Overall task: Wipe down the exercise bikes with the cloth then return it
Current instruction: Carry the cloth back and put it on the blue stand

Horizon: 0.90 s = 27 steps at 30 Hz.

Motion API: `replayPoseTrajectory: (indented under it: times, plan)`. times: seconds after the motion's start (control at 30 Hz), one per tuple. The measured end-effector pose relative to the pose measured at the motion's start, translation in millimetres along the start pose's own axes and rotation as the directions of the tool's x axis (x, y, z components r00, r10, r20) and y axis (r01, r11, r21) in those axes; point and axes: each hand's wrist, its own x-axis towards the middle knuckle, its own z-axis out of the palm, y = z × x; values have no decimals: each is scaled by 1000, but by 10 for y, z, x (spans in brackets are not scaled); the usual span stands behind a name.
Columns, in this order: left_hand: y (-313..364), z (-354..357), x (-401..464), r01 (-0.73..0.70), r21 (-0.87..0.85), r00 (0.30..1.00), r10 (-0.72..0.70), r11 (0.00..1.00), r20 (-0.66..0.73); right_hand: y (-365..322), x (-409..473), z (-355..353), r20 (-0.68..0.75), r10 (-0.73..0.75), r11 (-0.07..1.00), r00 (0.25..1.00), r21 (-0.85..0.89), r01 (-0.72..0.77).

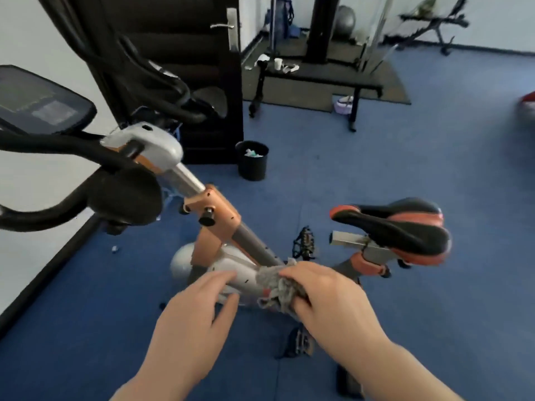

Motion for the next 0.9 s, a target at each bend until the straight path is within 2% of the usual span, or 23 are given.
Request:
replayPoseTrajectory:
  times: [0.2, 0.43, 0.67, 0.9]
  plan:
    - [1341, 1113, -160, -202, -6, 976, 202, 979, 84, 1357, -1261, -562, -163, 250, 962, 954, -67, -263]
    - [2538, 2039, -345, -354, -18, 903, 347, 935, 252, 2399, -2517, -1095, -270, 520, 840, 810, -9, -543]
    - [3402, 2701, -158, -512, 16, 812, 478, 859, 334, 3130, -2957, -1381, -351, 641, 745, 682, 72, -663]
    - [4304, 3577, 293, -513, -46, 801, 498, 857, 334, 4096, -3054, -1666, -324, 659, 725, 679, 33, -688]
